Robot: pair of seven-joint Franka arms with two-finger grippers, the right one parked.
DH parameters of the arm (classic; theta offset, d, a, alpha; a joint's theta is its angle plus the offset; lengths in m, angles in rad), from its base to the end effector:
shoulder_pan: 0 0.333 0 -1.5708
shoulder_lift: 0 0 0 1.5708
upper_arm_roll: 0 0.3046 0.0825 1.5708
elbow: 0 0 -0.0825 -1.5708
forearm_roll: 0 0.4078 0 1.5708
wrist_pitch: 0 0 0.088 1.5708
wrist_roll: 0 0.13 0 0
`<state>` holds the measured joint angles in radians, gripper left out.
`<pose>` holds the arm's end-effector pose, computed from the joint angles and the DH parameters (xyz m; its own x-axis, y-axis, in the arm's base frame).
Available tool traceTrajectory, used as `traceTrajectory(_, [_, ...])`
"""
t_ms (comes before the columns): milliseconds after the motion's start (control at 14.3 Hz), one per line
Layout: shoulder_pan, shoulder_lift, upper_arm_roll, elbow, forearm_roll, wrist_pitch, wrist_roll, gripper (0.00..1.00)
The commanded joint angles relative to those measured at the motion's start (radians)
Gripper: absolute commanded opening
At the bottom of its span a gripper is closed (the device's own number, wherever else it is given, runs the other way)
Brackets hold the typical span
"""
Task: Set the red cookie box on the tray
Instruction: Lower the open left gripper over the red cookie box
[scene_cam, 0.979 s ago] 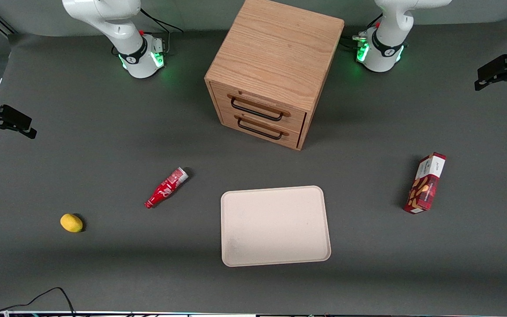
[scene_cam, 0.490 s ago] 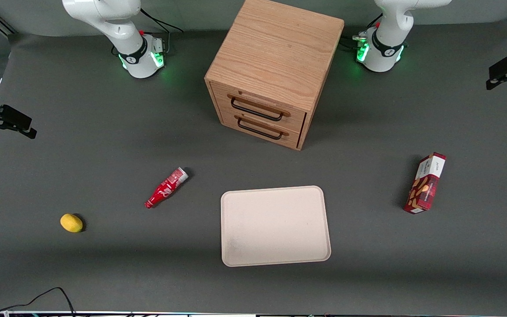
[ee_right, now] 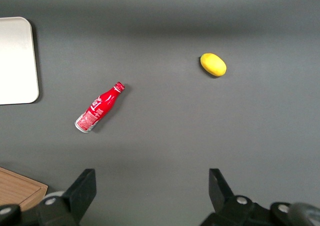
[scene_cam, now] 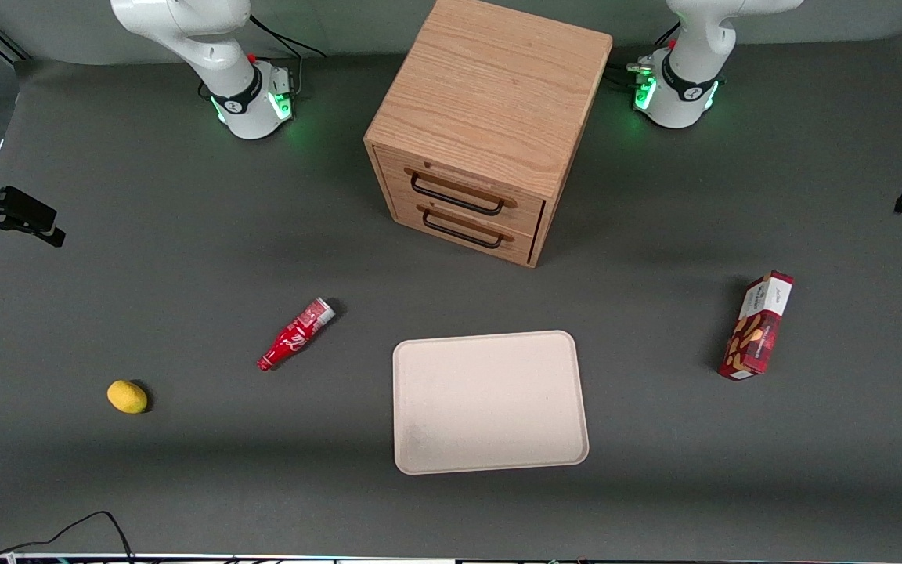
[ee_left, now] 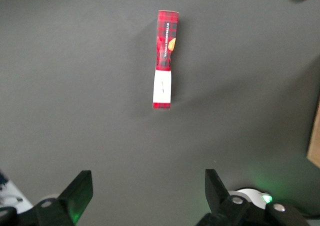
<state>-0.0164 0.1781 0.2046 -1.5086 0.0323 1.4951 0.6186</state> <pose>0.6007 0.1104 0.5109 0.8897 -0.4145 -0.1915 -0.4123 -0.9095 0.0528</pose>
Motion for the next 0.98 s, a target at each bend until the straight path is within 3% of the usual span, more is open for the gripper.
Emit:
traceTrajectory(0, [0.007,0.107,0.001,-0.031,-0.072,0.11,0.101,1.0])
traceTrajectory(559, [0.007,0.138,-0.004,-0.415,-0.178,0.591,0.147,1.0])
traceTrajectory(909, [0.003,0.161,-0.02,-0.53,-0.247,0.793,0.147,1.0])
